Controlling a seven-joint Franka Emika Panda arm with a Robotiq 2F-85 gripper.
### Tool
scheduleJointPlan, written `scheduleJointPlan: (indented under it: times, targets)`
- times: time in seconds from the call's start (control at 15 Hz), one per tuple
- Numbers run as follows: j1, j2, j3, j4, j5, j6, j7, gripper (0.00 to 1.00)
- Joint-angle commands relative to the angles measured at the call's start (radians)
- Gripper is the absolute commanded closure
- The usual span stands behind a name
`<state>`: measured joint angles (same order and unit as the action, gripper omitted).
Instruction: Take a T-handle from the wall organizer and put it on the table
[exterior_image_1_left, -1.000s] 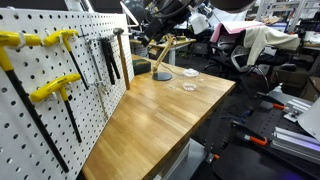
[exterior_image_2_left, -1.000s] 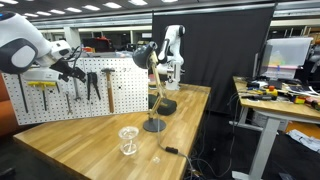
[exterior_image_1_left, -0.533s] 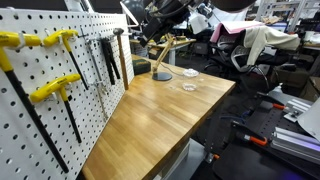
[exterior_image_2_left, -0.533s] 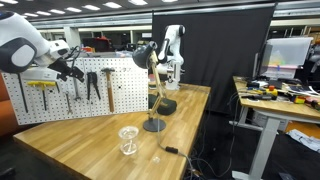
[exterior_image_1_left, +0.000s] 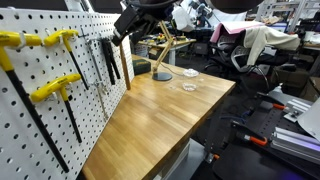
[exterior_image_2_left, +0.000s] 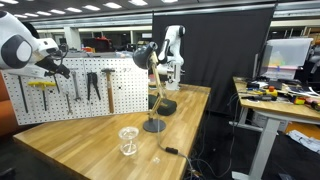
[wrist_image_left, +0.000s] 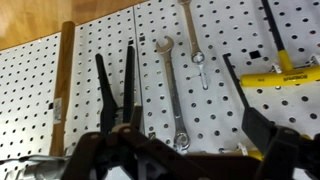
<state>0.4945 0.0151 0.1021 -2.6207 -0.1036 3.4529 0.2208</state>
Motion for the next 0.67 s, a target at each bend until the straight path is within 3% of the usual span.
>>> scheduleJointPlan:
  times: [0.0,0.13,0.2,0.6]
  targets:
    - [-0.024,0.098,0.027,0.087,-0.16,0.0,0.193,0.0]
    - [-0.075,0.161,0.071,0.134,-0.242,0.0,0.296,0.0]
    - [-0.014,0.112,0.028,0.087,-0.176,0.0,0.226,0.0]
    - [-0.05,0.167,0.053,0.133,-0.214,0.001,0.272,0.0]
